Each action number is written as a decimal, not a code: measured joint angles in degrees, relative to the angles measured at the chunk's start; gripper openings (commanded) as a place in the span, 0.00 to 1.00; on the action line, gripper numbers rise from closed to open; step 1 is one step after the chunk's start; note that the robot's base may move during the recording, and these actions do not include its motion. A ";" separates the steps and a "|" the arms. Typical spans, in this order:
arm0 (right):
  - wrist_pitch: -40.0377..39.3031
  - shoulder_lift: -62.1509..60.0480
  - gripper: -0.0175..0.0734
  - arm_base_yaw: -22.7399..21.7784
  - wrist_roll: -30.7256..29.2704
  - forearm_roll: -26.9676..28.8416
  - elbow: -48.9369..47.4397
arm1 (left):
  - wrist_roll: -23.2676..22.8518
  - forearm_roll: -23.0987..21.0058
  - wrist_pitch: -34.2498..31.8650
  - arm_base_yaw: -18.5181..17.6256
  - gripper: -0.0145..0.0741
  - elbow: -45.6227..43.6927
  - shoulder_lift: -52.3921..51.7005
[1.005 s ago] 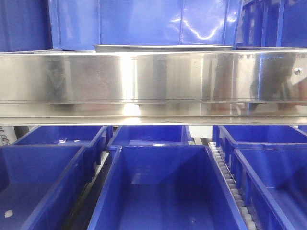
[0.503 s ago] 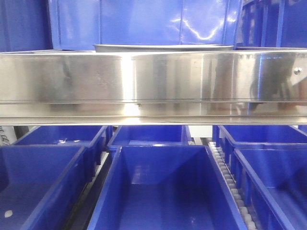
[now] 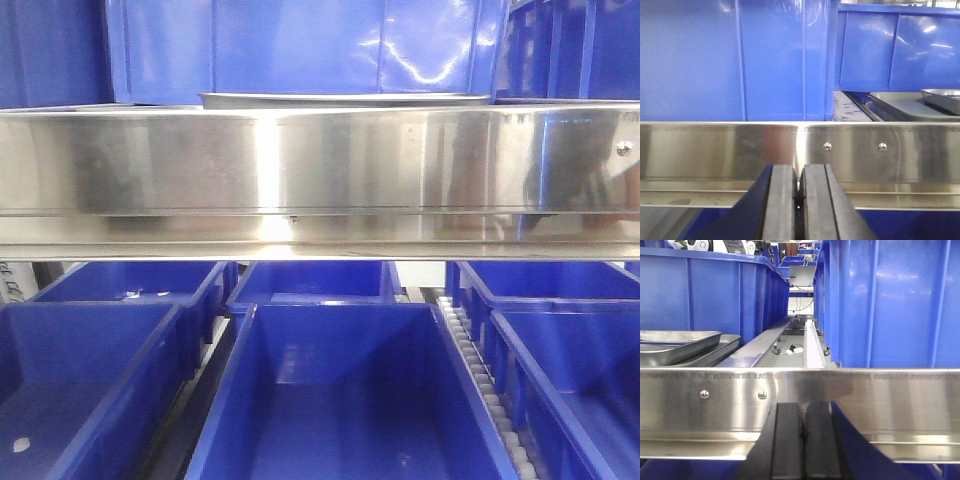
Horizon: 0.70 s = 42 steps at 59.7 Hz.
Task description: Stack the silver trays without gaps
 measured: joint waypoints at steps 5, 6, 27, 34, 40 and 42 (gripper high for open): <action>0.00 0.00 0.11 0.00 0.00 0.00 0.00 | 0.00 0.14 0.61 0.00 0.16 0.00 0.00; 0.00 0.00 0.11 0.00 0.00 0.00 0.00 | 0.00 0.18 0.75 0.00 0.16 0.00 0.00; 0.00 0.00 0.11 0.00 0.00 0.00 0.00 | 0.00 0.18 2.38 0.00 0.16 0.08 0.00; 0.00 0.00 0.11 0.00 0.00 0.00 0.00 | 0.00 -0.25 2.47 0.00 0.16 0.08 0.00; 0.00 0.00 0.11 0.00 0.00 0.00 0.00 | 0.00 -0.40 2.47 0.00 0.16 0.08 0.00; 0.00 0.00 0.11 0.00 0.00 0.00 0.00 | 0.00 -0.52 2.47 0.00 0.16 0.08 0.00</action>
